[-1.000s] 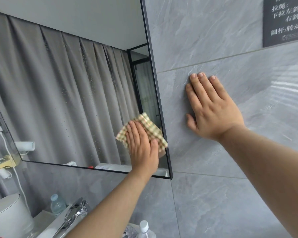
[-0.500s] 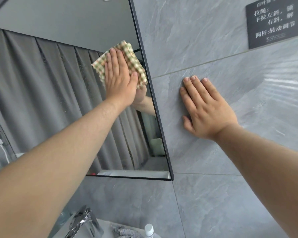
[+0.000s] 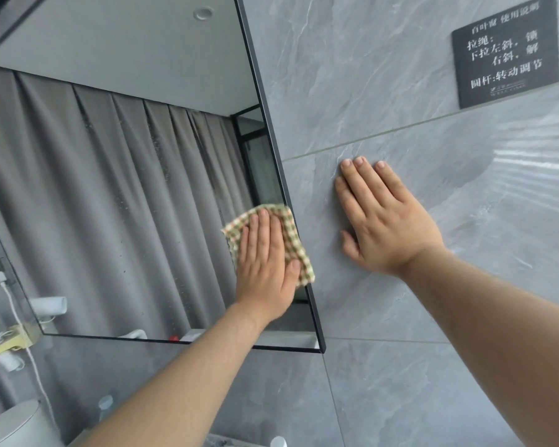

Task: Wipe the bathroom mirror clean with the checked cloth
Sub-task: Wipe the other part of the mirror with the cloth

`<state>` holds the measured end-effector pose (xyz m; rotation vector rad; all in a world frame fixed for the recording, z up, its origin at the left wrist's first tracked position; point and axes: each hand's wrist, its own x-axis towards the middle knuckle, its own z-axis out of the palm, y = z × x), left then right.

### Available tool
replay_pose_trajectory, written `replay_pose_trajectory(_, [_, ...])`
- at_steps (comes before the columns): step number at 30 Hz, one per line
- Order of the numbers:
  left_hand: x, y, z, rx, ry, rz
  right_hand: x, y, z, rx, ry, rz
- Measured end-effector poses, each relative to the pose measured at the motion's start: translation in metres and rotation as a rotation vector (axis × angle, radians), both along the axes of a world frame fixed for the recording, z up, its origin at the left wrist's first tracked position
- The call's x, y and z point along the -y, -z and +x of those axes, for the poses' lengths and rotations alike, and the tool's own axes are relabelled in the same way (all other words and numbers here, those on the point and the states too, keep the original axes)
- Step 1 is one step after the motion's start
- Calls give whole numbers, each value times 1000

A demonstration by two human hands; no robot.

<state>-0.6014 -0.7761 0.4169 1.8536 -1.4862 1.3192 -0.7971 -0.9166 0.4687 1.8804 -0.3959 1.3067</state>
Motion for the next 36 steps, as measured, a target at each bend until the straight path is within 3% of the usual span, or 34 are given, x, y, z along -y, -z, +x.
replay_pose_trajectory(4, [-5, 47, 5, 53, 3, 52, 0, 0, 0, -6, 1, 12])
replay_pose_trajectory(10, [-7, 40, 9, 116, -7, 56, -1, 0, 0, -2, -8, 7])
replay_pose_trajectory(28, [6, -187, -9, 16, -93, -16, -2, 0, -1, -22, 20, 38])
replay_pose_trajectory(36, [15, -238, -20, -54, -97, -124, -3, -1, -1, -22, 19, 37])
